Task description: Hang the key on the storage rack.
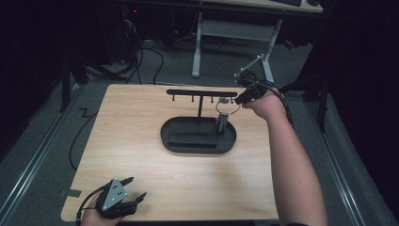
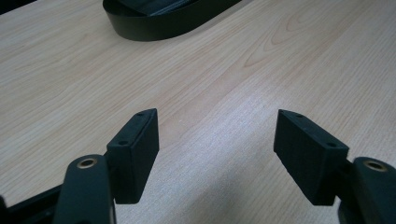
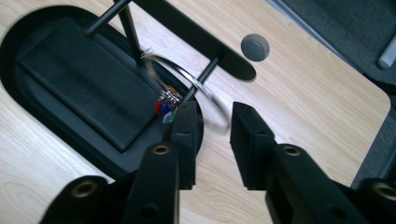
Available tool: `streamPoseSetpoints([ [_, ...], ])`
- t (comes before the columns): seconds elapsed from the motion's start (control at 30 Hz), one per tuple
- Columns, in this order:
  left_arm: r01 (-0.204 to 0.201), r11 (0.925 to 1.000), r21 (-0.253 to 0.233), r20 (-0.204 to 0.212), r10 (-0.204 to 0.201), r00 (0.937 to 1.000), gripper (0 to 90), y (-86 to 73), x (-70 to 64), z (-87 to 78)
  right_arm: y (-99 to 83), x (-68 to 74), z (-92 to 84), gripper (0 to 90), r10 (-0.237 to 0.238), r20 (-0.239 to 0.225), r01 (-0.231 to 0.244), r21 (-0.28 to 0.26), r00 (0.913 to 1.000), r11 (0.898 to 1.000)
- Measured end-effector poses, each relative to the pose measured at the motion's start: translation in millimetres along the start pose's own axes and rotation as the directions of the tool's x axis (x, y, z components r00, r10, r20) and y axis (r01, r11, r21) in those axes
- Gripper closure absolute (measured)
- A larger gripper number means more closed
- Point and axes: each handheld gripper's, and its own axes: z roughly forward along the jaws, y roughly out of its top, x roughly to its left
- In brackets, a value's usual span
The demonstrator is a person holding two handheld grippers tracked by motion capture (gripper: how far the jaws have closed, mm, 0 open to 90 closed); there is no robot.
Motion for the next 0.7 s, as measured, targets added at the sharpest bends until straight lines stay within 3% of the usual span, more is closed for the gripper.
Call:
streamPoseSetpoints([
  [0.07,0.000,1.0000,-0.003,-0.003,0.000,1.0000,31.7,-0.1,-0.9,0.3,-13.2,1.0,-7.0,60.0,-0.006,0.001,0.006,-0.042,1.0000,0.999],
  [0.1,0.000,1.0000,-0.003,-0.003,0.000,1.0000,31.7,-0.1,-0.9,0.3,-13.2,1.0,-7.0,60.0,-0.006,0.001,0.006,-0.042,1.0000,0.999],
  [0.13,0.001,1.0000,-0.001,-0.001,-0.001,1.0000,31.7,-0.2,-1.5,0.9,-30.0,4.6,-12.5,50.6,0.006,-0.012,-0.007,-0.072,0.9999,0.997],
  [0.17,0.002,1.0000,0.001,0.002,-0.002,1.0000,31.7,-0.1,-1.6,1.0,-39.7,7.0,-13.4,46.8,0.010,-0.014,-0.011,-0.086,0.9999,0.996],
  [0.23,0.001,1.0000,0.002,0.003,-0.001,1.0000,31.7,0.2,-1.8,1.4,-62.5,13.6,-11.7,42.9,0.023,-0.012,-0.025,-0.127,0.9997,0.992],
  [0.27,-0.001,1.0000,0.001,0.003,0.001,1.0000,31.7,0.4,-2.0,1.9,-62.5,13.6,-11.7,42.9,0.023,-0.012,-0.025,-0.127,0.9997,0.992],
  [0.3,-0.001,1.0000,0.003,0.007,0.001,1.0000,31.7,0.8,-2.3,2.4,-87.8,21.7,-5.9,42.9,0.034,-0.009,-0.035,-0.179,0.9994,0.983],
  [0.4,-0.004,1.0000,0.007,0.007,0.004,1.0000,31.6,1.9,-3.5,5.0,-126.8,38.4,7.4,42.4,0.081,0.030,-0.071,-0.247,0.9962,0.966],
  [0.43,-0.006,1.0000,0.008,0.008,0.006,1.0000,31.6,2.6,-4.5,5.7,-126.8,38.4,7.4,42.4,0.081,0.030,-0.071,-0.247,0.9962,0.966],
  [0.47,-0.015,0.9999,0.005,0.007,0.015,0.9999,31.5,4.4,-7.0,6.4,-151.9,49.7,17.7,39.5,0.096,0.058,-0.076,-0.283,0.9937,0.956],
  [0.5,-0.015,0.9999,0.005,0.007,0.015,0.9999,31.5,4.4,-7.0,6.4,-151.9,49.7,17.7,39.5,0.096,0.058,-0.076,-0.283,0.9937,0.956],
  [0.53,-0.019,0.9998,0.002,0.006,0.019,0.9998,31.5,5.2,-8.3,6.8,-175.1,58.7,27.3,35.5,0.105,0.053,-0.083,-0.317,0.9931,0.945],
  [0.6,-0.022,0.9998,0.001,0.008,0.022,0.9997,31.4,6.5,-10.4,7.4,-185.9,62.6,31.6,33.8,0.104,0.045,-0.083,-0.334,0.9936,0.939],
  [0.63,-0.023,0.9997,-0.001,0.009,0.023,0.9997,31.4,7.0,-11.3,8.1,-196.2,66.6,35.7,33.3,0.109,0.037,-0.089,-0.353,0.9933,0.931],
  [0.7,-0.029,0.9996,0.003,0.009,0.029,0.9995,31.5,7.6,-13.0,10.1,-224.6,74.5,47.1,31.6,0.139,0.003,-0.126,-0.403,0.9903,0.907],
])
